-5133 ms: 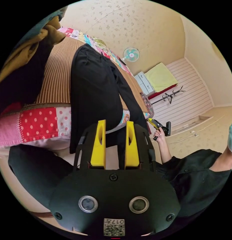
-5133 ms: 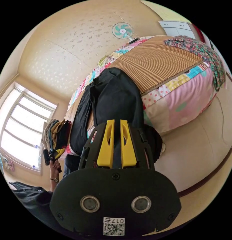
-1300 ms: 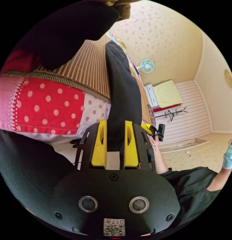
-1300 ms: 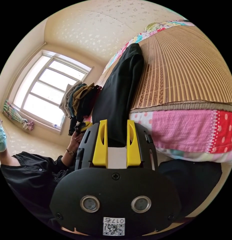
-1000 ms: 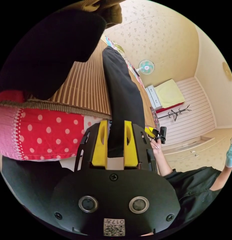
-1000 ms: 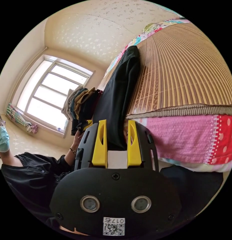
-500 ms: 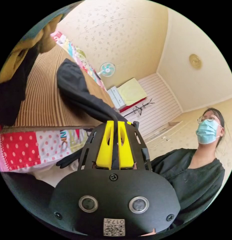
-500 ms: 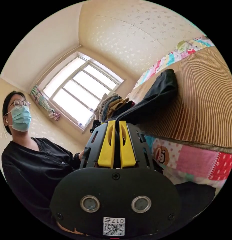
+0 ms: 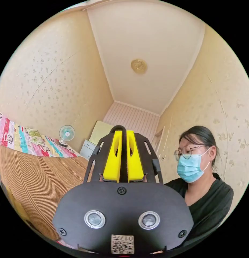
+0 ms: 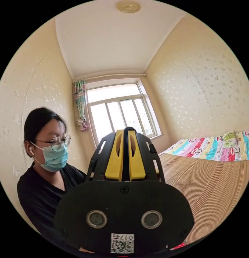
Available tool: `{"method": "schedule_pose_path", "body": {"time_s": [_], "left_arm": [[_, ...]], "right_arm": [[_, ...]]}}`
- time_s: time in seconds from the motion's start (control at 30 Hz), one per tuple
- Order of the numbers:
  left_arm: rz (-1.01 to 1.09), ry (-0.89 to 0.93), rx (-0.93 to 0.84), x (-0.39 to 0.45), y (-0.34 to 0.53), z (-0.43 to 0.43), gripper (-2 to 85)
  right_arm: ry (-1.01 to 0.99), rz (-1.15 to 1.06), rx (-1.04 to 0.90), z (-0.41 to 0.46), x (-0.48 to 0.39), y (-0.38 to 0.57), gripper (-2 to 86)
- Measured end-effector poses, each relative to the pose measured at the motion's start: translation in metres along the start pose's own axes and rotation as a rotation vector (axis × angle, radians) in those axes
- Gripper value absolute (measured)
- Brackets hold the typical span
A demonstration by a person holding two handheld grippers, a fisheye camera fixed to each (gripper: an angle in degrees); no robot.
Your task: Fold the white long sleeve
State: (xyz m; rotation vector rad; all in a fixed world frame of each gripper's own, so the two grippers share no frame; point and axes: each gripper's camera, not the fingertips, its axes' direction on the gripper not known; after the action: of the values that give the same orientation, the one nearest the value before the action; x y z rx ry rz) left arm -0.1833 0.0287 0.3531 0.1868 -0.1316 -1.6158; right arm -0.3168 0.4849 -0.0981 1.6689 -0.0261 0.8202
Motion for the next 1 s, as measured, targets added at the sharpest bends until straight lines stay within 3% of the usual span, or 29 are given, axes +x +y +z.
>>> {"method": "schedule_pose_path", "body": {"time_s": [0.17,0.27,0.33,0.4,0.5,0.67,0.77,0.87,1.0], "left_arm": [[-0.209,-0.324,-0.184,-0.151,-0.042,0.061,2.1],[-0.341,-0.389,-0.159,-0.213,-0.035,0.067,2.2],[-0.268,-0.428,-0.182,-0.217,-0.031,0.071,2.3],[-0.197,-0.441,-0.212,-0.213,-0.016,0.066,2.7],[-0.191,-0.458,-0.327,-0.221,0.053,0.050,3.4],[-0.366,-0.496,-0.607,-0.215,0.260,0.000,4.1],[-0.559,-0.464,-0.655,-0.202,0.355,-0.036,4.3],[-0.638,-0.554,-0.673,-0.196,0.387,-0.067,6.0],[-0.549,-0.621,-0.540,-0.206,0.353,-0.091,9.8]], "right_arm": [[0.375,0.166,-0.134,0.042,0.099,-0.032,2.2],[0.486,0.229,-0.261,0.080,0.164,-0.044,2.1],[0.456,0.295,-0.226,0.084,0.185,-0.040,2.1],[0.452,0.204,-0.186,0.086,0.178,-0.022,2.2],[0.535,0.092,-0.303,0.092,0.166,0.039,2.3],[0.459,0.223,-0.473,0.067,0.153,0.201,2.7],[0.462,0.365,-0.576,0.049,0.130,0.301,3.2],[0.575,0.538,-0.611,0.034,0.115,0.356,4.2],[0.486,0.670,-0.395,0.014,0.125,0.366,12.2]]}}
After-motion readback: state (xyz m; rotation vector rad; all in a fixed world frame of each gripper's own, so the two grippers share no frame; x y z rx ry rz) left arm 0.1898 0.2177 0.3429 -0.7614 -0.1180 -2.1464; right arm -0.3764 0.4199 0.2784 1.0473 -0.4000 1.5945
